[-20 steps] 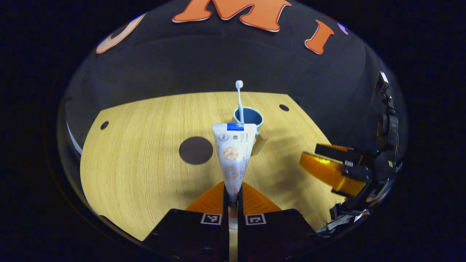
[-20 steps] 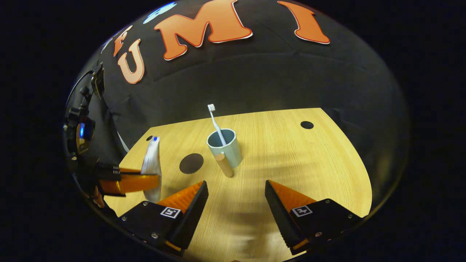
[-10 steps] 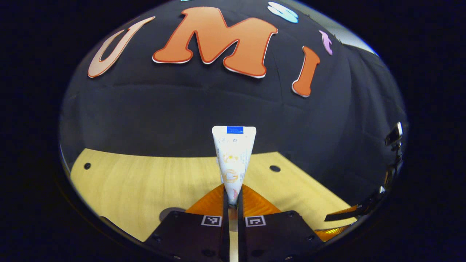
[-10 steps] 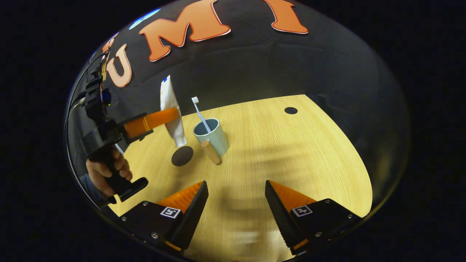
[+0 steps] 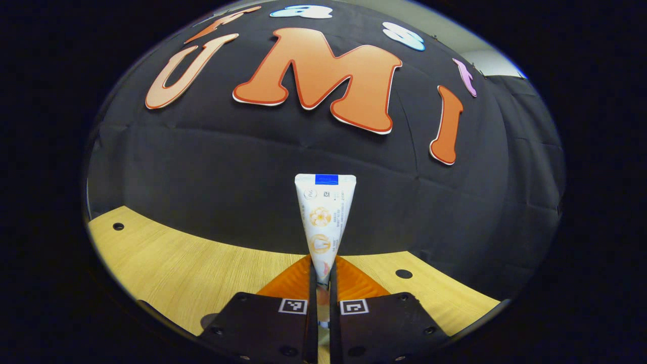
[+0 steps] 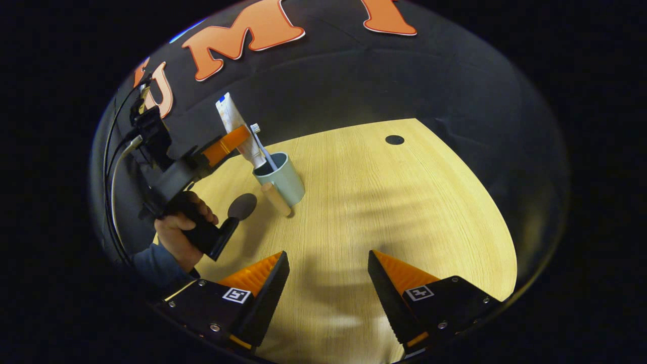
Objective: Put the toothbrush and toothpaste on the desktop into the cup, then pick up the cup and place it on the coaster on the desktop.
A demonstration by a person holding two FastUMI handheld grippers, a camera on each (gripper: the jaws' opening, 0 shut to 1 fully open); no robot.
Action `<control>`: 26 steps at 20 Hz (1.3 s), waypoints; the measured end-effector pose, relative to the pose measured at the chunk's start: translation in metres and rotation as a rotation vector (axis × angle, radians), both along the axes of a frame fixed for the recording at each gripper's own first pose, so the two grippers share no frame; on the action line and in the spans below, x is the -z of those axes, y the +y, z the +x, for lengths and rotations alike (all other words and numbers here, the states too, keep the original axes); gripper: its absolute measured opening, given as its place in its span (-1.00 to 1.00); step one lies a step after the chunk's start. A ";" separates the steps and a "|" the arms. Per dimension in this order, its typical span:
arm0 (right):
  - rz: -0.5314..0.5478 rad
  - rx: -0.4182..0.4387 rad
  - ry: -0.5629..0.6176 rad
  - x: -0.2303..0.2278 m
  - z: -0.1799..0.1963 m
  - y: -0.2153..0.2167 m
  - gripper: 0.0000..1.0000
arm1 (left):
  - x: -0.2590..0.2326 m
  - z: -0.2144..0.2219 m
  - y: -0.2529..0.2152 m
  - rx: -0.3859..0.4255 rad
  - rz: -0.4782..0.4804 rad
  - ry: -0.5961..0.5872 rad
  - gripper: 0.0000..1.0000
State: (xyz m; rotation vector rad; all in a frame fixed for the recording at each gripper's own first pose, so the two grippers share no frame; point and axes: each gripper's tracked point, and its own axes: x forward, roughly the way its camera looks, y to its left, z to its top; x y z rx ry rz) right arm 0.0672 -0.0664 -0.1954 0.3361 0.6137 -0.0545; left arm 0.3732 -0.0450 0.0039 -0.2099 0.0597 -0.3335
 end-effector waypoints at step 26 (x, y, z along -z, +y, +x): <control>-0.051 -0.096 -0.079 -0.054 0.035 0.034 0.94 | -0.024 -0.141 0.088 0.003 0.171 0.222 0.94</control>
